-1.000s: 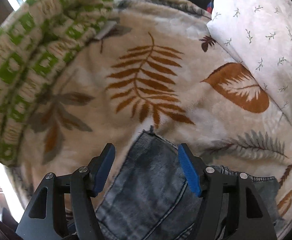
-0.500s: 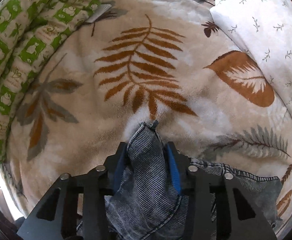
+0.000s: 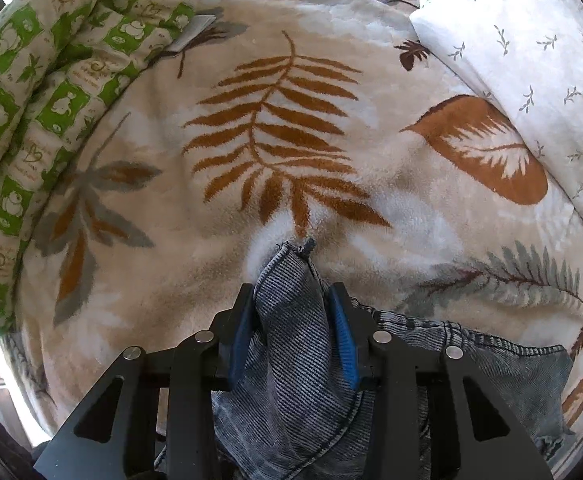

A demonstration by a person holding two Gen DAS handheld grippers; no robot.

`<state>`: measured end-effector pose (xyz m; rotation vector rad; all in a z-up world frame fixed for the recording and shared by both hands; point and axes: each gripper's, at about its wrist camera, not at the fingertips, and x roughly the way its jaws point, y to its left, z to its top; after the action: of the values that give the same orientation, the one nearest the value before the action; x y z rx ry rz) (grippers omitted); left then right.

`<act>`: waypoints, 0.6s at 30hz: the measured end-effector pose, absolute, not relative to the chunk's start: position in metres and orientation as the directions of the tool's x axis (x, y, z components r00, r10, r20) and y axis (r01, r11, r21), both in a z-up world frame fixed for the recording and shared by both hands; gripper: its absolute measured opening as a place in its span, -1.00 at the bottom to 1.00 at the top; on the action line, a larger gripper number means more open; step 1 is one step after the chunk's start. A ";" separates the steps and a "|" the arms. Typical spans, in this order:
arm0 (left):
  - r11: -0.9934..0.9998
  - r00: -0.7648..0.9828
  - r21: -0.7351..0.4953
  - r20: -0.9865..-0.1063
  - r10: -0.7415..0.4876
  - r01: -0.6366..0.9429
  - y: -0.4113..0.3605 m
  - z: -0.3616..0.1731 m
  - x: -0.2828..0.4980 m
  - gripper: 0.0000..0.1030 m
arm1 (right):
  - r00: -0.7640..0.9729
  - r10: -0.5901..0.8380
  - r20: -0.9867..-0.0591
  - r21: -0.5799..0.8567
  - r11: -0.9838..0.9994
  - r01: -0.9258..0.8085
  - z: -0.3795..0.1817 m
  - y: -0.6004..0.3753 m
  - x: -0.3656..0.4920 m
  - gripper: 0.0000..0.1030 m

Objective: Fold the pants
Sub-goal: 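Grasp the jeans edge with the right gripper while the left gripper grasps the jeans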

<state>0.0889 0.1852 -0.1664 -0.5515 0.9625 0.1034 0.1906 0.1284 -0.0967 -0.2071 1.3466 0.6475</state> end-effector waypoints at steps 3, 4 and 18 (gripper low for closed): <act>0.857 0.575 -0.399 -0.803 -0.155 -0.326 0.185 -0.167 0.091 -0.46 | 0.070 0.314 -0.947 0.229 0.811 -0.539 -0.099 0.131 0.192 -0.25; 0.858 0.574 -0.397 -0.804 -0.154 -0.326 0.184 -0.166 0.089 -0.46 | 0.061 0.314 -0.947 0.235 0.811 -0.536 -0.100 0.131 0.193 -0.23; 0.869 0.581 -0.376 -0.803 -0.132 -0.322 0.180 -0.165 0.093 -0.54 | 0.122 0.245 -0.962 0.142 0.827 -0.543 -0.095 0.145 0.187 -0.67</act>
<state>0.0926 0.1802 -0.1652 -0.5261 0.9563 0.1174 0.1865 0.1445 -0.0953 -0.2697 1.3306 0.5854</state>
